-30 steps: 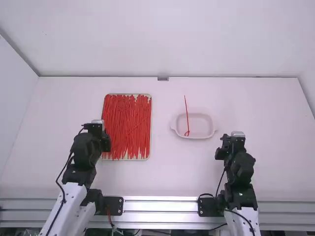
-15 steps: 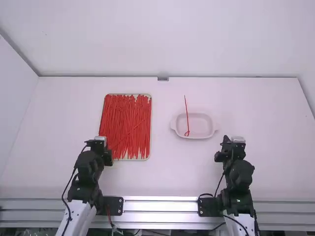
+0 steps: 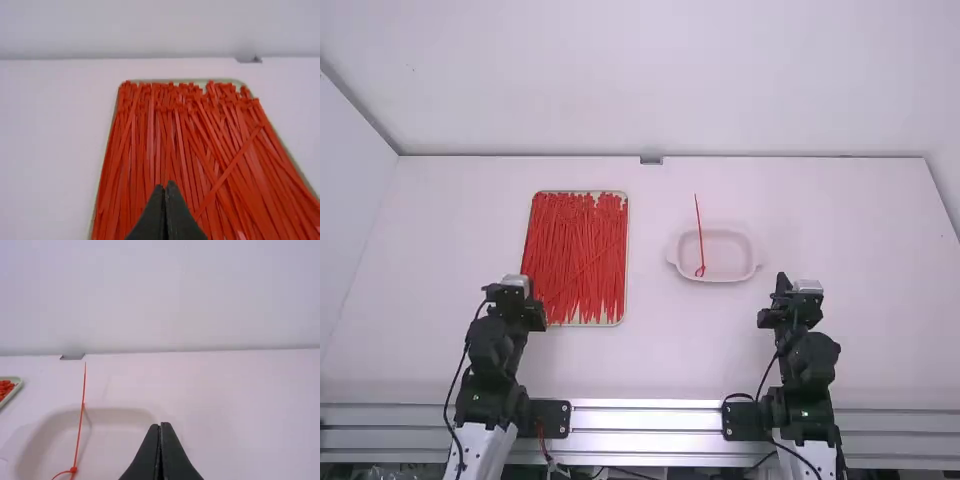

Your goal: Fasten the cable tie

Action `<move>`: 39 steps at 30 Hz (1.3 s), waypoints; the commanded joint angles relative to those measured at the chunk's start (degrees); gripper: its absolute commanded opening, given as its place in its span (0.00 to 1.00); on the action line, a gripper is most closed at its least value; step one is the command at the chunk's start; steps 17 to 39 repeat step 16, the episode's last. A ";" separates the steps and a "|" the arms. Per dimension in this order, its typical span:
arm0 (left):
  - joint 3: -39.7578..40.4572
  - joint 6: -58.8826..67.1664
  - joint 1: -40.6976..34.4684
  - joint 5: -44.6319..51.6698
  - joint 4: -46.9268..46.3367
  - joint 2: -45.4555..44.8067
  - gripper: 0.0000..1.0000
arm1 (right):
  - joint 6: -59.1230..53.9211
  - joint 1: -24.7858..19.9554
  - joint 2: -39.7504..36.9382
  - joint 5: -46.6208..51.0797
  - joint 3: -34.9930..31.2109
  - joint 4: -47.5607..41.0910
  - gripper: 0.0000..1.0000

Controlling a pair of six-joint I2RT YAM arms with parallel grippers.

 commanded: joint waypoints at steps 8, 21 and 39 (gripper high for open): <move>-0.56 0.34 0.23 -0.12 -0.30 -6.32 0.00 | 0.14 0.16 -0.51 0.12 -0.67 -0.27 0.00; -0.56 0.34 0.23 -0.12 -0.30 -9.39 0.00 | 0.14 0.16 -0.51 0.12 -0.67 -0.27 0.00; -0.56 0.34 0.23 -0.12 -0.30 -9.39 0.00 | 0.14 0.16 -0.51 0.12 -0.67 -0.27 0.00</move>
